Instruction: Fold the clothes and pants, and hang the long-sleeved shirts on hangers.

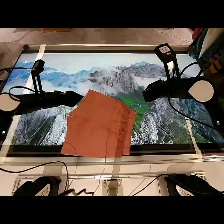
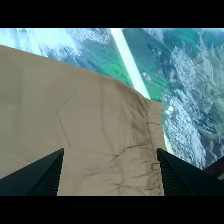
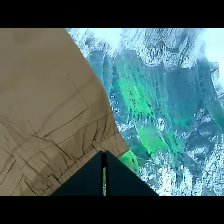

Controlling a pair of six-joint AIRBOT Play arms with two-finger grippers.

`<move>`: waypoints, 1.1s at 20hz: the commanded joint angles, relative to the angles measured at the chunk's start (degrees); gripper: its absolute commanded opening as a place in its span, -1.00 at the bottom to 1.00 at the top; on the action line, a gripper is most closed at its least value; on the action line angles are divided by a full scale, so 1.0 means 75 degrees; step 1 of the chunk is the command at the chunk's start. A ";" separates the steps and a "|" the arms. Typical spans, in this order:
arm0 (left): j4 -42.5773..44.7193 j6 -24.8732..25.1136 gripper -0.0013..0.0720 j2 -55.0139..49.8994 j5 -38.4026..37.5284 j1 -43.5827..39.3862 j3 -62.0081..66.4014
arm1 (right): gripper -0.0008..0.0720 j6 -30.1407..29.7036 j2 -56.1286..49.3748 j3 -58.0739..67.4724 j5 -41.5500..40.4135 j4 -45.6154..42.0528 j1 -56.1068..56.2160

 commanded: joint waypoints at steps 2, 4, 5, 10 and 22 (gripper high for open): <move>-0.0023 0.0000 0.84 -0.0017 0.0006 0.0009 -0.0020 | -0.92 0.0003 -0.0012 -0.0009 0.0000 -0.0003 0.0009; -0.0023 0.0003 0.84 -0.0026 0.0003 0.0009 -0.0020 | -0.92 0.0000 -0.0009 -0.0006 0.0000 0.0000 0.0009; -0.0023 0.0003 0.84 -0.0026 0.0003 0.0009 -0.0020 | -0.92 0.0000 -0.0009 -0.0006 0.0000 0.0000 0.0009; -0.0023 0.0000 0.84 -0.0026 0.0003 0.0009 -0.0020 | -0.92 0.0003 -0.0009 -0.0006 0.0000 -0.0003 0.0009; -0.0093 -0.0026 0.84 0.0201 -0.0545 0.0420 -0.0017 | -0.93 -0.1189 0.0006 -0.1134 0.2203 -0.1037 -0.1961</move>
